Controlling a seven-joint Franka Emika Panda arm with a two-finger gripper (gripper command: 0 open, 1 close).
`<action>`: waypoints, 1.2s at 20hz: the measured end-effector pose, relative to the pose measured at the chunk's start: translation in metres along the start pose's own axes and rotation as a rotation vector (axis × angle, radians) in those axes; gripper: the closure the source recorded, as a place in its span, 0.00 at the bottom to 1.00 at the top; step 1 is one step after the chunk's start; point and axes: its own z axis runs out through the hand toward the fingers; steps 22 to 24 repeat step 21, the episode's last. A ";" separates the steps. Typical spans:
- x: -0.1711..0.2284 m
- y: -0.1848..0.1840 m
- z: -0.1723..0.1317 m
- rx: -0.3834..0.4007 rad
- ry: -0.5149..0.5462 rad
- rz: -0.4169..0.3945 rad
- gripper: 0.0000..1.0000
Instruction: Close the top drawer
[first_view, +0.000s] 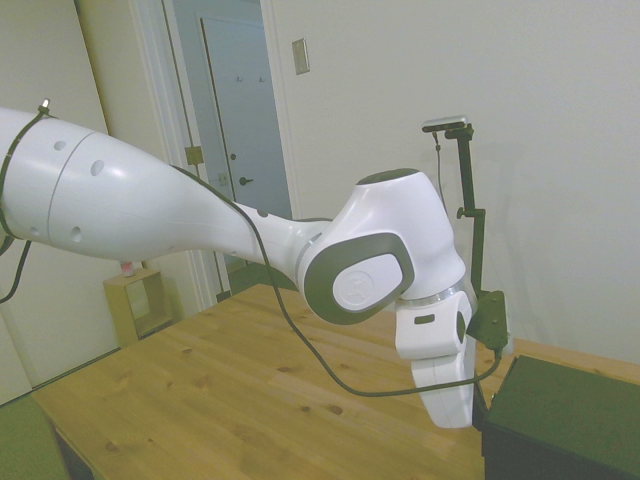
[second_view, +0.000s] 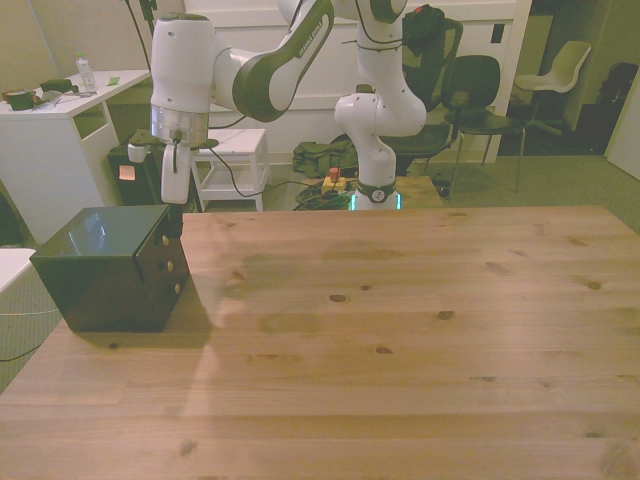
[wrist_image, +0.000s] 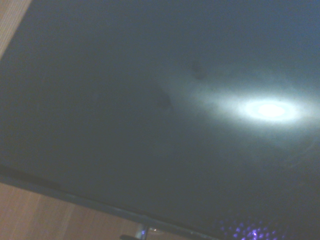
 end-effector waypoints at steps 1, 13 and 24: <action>0.003 0.000 0.000 0.000 -0.002 0.005 1.00; -0.036 -0.002 0.001 -0.002 -0.026 -0.082 1.00; -0.113 0.020 -0.025 0.013 -0.086 -0.210 0.00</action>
